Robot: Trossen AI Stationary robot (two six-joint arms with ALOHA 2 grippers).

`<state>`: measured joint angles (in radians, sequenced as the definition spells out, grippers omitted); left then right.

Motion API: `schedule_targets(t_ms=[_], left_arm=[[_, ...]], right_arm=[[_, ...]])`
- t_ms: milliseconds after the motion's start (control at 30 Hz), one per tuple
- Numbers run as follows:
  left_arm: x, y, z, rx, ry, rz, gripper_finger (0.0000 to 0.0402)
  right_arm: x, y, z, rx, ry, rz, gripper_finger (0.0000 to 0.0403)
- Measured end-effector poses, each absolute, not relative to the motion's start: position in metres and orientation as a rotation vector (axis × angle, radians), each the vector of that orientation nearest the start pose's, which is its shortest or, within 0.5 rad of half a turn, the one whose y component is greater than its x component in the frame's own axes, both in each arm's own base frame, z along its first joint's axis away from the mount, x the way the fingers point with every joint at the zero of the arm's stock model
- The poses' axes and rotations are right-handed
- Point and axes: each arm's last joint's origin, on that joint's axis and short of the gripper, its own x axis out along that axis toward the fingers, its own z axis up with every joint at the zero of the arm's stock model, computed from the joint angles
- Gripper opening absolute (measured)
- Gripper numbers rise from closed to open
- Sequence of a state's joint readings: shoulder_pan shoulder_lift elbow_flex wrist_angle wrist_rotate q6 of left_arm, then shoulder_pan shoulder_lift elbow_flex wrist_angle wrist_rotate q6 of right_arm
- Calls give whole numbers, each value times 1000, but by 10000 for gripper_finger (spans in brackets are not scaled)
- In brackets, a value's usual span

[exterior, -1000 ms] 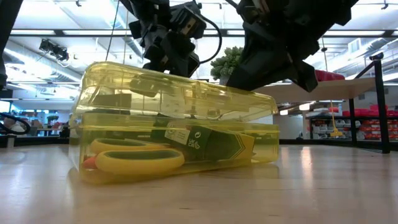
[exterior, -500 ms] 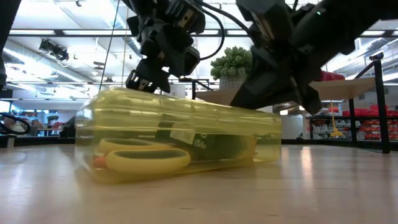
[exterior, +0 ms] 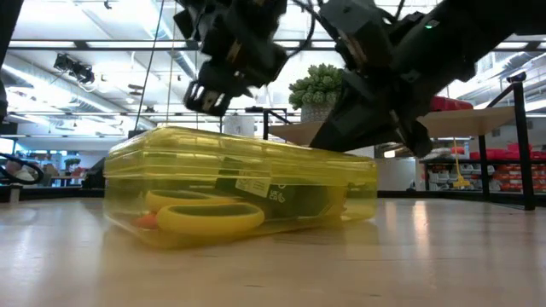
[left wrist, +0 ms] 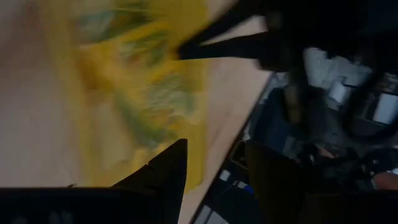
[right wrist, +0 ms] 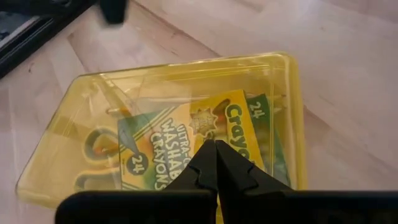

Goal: Pack school essentials
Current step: Close the supply box

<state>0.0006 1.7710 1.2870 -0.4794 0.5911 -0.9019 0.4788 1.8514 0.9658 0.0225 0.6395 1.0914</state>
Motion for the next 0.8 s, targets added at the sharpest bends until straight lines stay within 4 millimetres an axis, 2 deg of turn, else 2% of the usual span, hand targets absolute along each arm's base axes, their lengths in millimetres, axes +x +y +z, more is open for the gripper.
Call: schedule_targets(t_ms=[267, 567, 667, 800], left_arm=[[373, -33, 230, -1087, 1093, -77, 172], [370, -35, 234, -1082, 1096, -82, 172], [367, -29, 236, -1083, 1089, -52, 172], [365, -22, 240, -1089, 1071, -25, 172]], right_arm=[[338, 157, 158, 512, 527, -437, 6], [339, 174, 169, 525, 497, -362, 6], [340, 182, 161, 521, 495, -342, 6], [345, 191, 131, 556, 539, -313, 6]])
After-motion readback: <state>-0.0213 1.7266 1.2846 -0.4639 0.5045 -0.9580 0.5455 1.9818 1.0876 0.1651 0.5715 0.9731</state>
